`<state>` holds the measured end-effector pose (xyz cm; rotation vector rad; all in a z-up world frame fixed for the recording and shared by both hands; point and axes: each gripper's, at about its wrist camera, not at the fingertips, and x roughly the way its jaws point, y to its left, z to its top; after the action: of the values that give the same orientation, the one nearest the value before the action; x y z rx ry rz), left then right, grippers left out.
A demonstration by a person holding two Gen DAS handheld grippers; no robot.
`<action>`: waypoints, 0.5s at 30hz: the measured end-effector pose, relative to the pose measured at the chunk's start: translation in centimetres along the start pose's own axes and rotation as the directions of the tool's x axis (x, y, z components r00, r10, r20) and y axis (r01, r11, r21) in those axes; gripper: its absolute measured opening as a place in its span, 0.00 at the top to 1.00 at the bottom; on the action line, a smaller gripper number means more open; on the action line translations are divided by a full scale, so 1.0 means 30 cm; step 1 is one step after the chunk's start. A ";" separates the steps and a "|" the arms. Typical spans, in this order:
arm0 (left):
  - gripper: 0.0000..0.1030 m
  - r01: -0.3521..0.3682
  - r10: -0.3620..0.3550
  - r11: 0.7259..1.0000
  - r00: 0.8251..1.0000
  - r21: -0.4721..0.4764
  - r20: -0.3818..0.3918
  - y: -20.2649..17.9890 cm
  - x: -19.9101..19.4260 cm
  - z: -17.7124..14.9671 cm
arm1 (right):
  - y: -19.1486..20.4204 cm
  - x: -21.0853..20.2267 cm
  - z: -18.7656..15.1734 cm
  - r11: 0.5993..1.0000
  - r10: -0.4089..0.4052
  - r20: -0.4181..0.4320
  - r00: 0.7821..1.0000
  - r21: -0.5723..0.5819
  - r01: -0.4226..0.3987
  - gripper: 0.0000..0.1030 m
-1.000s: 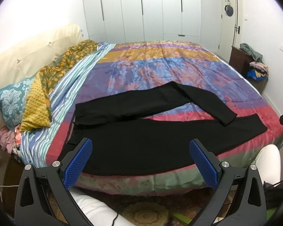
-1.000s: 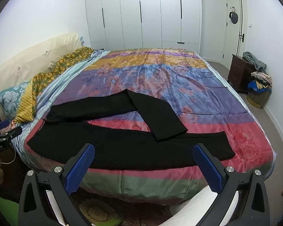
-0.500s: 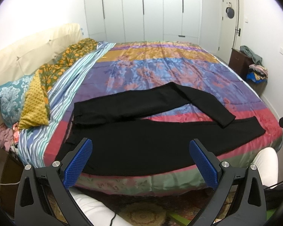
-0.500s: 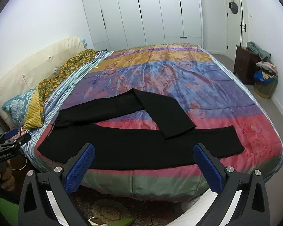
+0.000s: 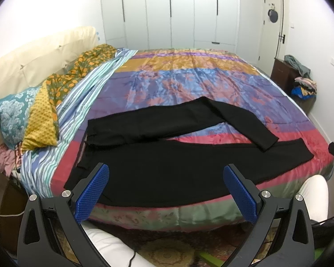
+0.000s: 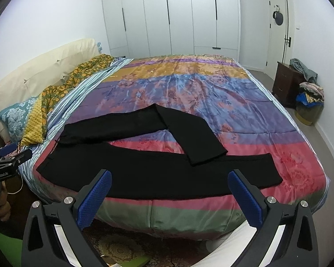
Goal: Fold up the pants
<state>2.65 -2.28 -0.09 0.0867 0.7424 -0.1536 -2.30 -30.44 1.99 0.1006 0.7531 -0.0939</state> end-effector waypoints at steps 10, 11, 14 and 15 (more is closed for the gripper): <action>0.01 -0.028 0.027 0.998 0.999 -0.048 -0.017 0.047 0.023 -0.011 | -0.024 -0.035 0.032 0.991 -0.074 0.122 0.990 -0.102 0.087 0.00; 0.01 -0.029 0.028 0.998 0.999 -0.049 -0.021 0.051 0.025 -0.012 | -0.025 -0.028 0.026 0.987 -0.094 0.120 0.988 -0.119 0.109 0.00; 0.01 -0.017 0.015 0.999 0.999 -0.046 -0.038 0.062 0.037 -0.011 | -0.036 -0.009 0.012 0.981 -0.121 0.114 0.986 -0.138 0.136 0.00; 0.01 -0.003 0.001 0.999 0.999 -0.046 -0.048 0.066 0.042 -0.011 | -0.035 0.006 0.007 0.976 -0.136 0.103 0.985 -0.154 0.151 0.00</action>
<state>3.69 -0.42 -1.15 0.0472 0.7930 -0.1325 -2.17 -31.52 1.96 -0.1124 0.6726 -0.1739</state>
